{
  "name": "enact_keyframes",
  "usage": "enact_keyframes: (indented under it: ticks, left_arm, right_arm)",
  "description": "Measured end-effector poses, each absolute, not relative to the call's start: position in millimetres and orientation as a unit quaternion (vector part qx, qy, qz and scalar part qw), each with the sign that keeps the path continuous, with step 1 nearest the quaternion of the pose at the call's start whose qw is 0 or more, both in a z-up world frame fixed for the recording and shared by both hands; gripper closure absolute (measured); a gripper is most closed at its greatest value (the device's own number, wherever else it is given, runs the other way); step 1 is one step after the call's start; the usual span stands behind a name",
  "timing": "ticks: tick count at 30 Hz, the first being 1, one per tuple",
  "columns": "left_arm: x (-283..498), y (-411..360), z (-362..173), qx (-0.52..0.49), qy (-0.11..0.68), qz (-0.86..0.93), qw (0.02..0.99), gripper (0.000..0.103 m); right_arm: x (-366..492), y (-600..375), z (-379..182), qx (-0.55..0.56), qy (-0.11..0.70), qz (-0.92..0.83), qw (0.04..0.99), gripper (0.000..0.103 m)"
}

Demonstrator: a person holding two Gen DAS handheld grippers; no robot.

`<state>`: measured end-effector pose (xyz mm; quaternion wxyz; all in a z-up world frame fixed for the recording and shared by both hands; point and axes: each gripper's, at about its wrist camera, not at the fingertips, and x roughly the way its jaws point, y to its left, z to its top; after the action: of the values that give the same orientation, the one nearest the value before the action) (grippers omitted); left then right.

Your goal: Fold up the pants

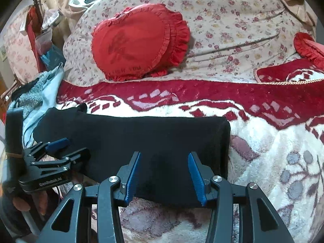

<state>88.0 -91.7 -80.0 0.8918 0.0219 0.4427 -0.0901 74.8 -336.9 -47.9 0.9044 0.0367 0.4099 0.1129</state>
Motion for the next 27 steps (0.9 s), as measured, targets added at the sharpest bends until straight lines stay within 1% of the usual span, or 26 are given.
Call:
enact_keyframes:
  ticks: [10, 18, 27]
  left_arm:
    - [94, -69, -67, 0.001, 0.425, -0.066, 0.903, 0.024]
    - [107, -49, -80, -0.01, 0.437, -0.035, 0.899, 0.024]
    - [112, -50, -76, -0.016, 0.433, -0.04, 0.9, 0.024]
  right_arm:
    - [80, -337, -63, 0.024, 0.438, 0.098, 0.893, 0.057]
    - [78, -345, -63, 0.041, 0.437, 0.099, 0.893, 0.057]
    - [73, -352, -57, 0.062, 0.427, 0.101, 0.897, 0.057]
